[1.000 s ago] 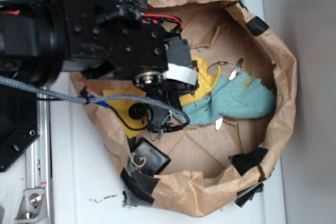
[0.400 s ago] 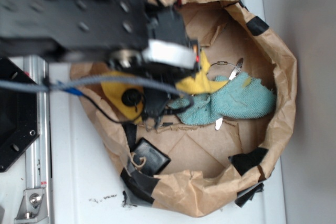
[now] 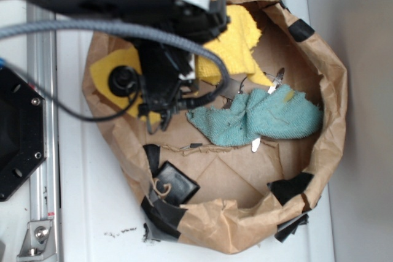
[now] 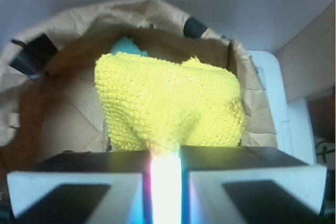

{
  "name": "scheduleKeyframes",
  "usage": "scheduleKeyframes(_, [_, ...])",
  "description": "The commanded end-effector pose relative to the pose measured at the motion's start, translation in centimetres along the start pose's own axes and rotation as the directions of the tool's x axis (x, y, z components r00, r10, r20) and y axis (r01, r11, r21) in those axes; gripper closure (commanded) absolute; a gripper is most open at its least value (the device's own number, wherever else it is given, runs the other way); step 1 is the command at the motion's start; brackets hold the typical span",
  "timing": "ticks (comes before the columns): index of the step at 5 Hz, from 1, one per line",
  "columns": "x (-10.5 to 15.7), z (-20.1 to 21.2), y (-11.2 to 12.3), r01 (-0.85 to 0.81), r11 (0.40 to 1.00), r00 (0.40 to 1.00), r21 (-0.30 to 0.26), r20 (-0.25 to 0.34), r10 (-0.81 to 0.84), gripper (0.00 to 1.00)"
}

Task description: Grab the yellow cloth.

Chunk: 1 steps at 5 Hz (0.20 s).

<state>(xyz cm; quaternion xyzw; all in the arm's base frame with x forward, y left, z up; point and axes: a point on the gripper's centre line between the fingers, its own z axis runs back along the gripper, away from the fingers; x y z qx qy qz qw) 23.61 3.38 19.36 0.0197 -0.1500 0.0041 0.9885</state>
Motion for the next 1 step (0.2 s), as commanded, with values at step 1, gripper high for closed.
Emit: scheduleKeyframes(1, [0.5,0.71,-0.52,-0.009,1.0,1.0,0.025,-0.007,0.009,1.0])
